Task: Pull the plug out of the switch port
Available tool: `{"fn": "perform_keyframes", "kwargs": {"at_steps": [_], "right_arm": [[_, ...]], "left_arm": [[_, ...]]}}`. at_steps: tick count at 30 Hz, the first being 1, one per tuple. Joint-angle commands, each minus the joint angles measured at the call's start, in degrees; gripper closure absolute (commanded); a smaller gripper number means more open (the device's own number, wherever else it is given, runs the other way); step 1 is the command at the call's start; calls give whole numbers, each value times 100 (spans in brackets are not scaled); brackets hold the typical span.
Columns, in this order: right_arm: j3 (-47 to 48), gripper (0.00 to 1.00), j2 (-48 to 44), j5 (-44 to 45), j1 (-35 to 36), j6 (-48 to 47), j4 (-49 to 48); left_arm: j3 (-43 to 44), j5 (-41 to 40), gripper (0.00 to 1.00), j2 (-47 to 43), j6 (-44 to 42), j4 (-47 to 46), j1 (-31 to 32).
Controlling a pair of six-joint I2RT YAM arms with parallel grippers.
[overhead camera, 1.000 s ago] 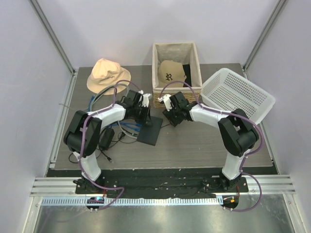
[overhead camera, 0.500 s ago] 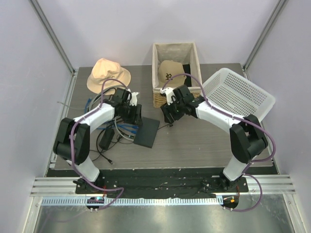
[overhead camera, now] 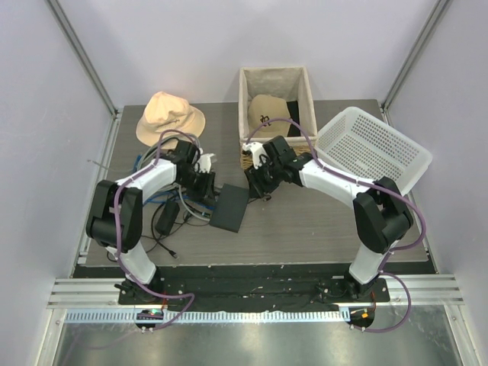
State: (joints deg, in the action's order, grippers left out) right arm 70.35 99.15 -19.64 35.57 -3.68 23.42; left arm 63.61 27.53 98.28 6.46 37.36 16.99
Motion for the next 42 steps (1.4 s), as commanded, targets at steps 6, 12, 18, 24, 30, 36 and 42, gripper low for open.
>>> {"fn": "perform_keyframes", "kwargs": {"at_steps": [6, 12, 18, 24, 30, 36, 42], "right_arm": [[102, 50, -282, 48, 11, -44, -31], [-126, 50, -607, 250, -6, -115, 57], [-188, 50, -932, 215, -112, -317, 637], [-144, 49, -1267, 206, -488, -502, 1006], [1050, 41, -995, 127, -613, -633, 1507], [1562, 38, -555, 259, -604, -616, 2035], [1184, 38, -625, 171, -525, -677, 1780]], "left_arm": [[-174, 806, 69, 200, -338, 386, 110], [-244, 1114, 69, 349, -40, 88, 699], [159, 1334, 69, 938, 373, -361, 1359], [985, 1457, 69, 1352, 699, -345, 1570], [951, 1318, 58, 230, 716, -150, 973], [1189, 580, 48, -476, 848, -325, 630], [1003, -28, 45, -213, 1051, -879, 621]]}}
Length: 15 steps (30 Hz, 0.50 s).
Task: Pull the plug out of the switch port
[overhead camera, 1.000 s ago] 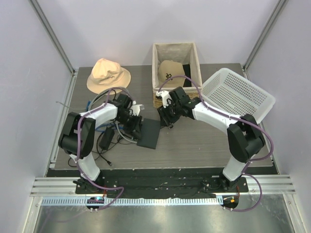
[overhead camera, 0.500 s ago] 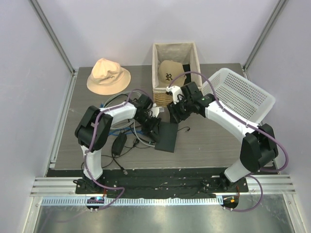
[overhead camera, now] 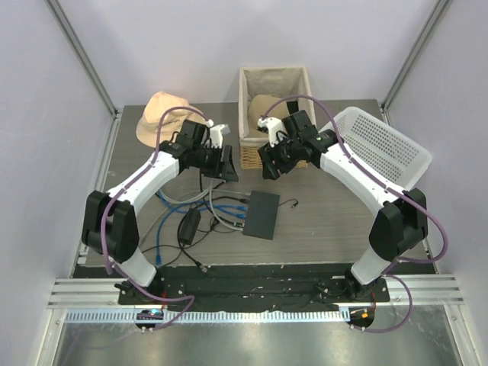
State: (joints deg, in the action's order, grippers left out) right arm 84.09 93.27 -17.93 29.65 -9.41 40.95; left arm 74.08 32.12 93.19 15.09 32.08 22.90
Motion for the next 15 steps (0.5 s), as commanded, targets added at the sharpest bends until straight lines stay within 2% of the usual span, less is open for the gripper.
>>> {"fn": "perform_keyframes", "kwargs": {"at_steps": [1, 6, 9, 10, 15], "right_arm": [[-235, 38, -37, 61, 76, -192, -8], [-438, 41, 138, 97, 85, 44, -315], [-595, 51, 182, -114, 111, 9, -543], [-648, 60, 200, -96, 146, 27, -614], [-754, 74, 428, -9, 252, 98, -650]], "left_arm": [[53, -278, 46, 497, 83, -360, 31], [545, 461, 50, 1104, -155, -281, -4], [633, 786, 50, 1289, -471, -307, -4], [651, 883, 50, 1342, -577, -307, -4], [906, 708, 50, 1781, -885, -298, -4]]}}
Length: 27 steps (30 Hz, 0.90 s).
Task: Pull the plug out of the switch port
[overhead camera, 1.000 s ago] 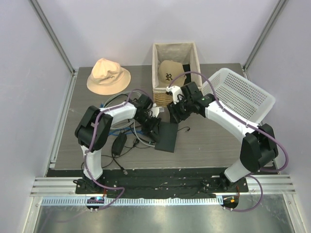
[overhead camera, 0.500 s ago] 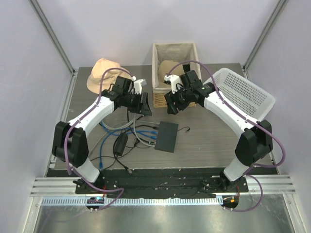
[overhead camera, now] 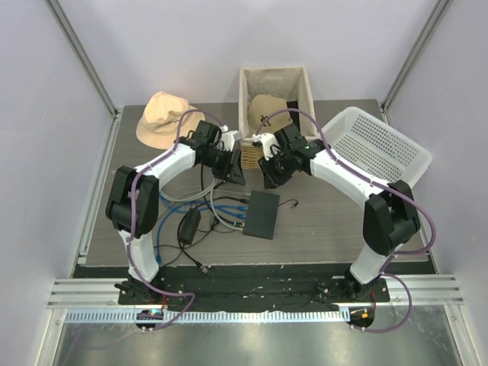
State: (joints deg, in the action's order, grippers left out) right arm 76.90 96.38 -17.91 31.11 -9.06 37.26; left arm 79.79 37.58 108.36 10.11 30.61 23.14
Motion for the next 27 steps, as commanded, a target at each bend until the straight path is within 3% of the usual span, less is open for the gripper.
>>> {"fn": "perform_keyframes", "kwargs": {"at_steps": [1, 4, 8, 15, 19, 21, 27], "right_arm": [[-52, 76, 153, 59, 105, 45, -263], [-149, 78, 276, 271, 105, -52, -192], [-307, 73, 320, -36, 105, -78, -105], [-439, 75, 399, -20, 211, -17, -175], [-439, 77, 250, 472, 211, -104, -166], [-544, 78, 215, 596, 211, -149, -157], [-405, 80, 328, 753, 211, -219, -175]], "left_arm": [[353, 162, 50, 335, -361, -204, -28], [371, 240, 50, 625, -159, -529, -28], [441, 258, 52, 862, -53, -749, -28], [-235, 645, 55, 723, 228, -1381, -28], [-1280, 156, 53, -312, 475, -2444, -2], [-1685, -189, 52, -412, 413, -2752, 33], [-1581, -375, 51, -69, 580, -3237, 33]]}}
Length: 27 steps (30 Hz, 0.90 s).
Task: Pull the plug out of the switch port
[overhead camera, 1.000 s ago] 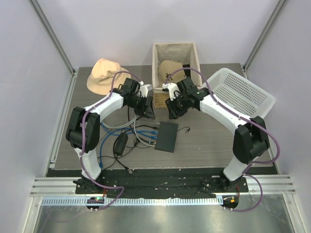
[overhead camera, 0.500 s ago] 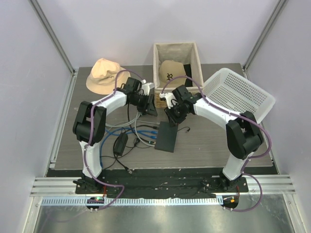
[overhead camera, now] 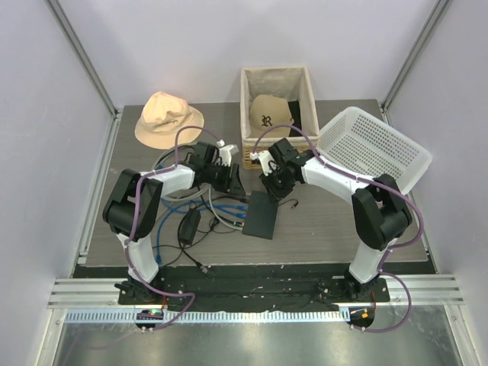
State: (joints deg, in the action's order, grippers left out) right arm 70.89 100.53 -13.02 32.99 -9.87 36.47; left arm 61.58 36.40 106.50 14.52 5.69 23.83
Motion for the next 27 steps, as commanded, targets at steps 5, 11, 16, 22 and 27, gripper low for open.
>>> {"fn": "perform_keyframes", "kwargs": {"at_steps": [5, 11, 16, 22, 27], "right_arm": [[1266, 82, 510, 712, -56, -208, -411], [2516, 84, 1486, 1573, -91, -577, -711], [2352, 84, 1103, 1128, -39, -307, -457], [1323, 78, -32, 239, 234, 116, 0], [505, 81, -306, -33, 234, 179, 1]], "left_arm": [[486, -142, 51, 161, 270, -895, -46], [232, -125, 51, 178, 288, -1088, -37], [319, -20, 50, 380, 113, -1010, -37], [355, 280, 51, 617, 85, -991, -46], [275, 402, 51, 855, 419, -1255, -46]]}}
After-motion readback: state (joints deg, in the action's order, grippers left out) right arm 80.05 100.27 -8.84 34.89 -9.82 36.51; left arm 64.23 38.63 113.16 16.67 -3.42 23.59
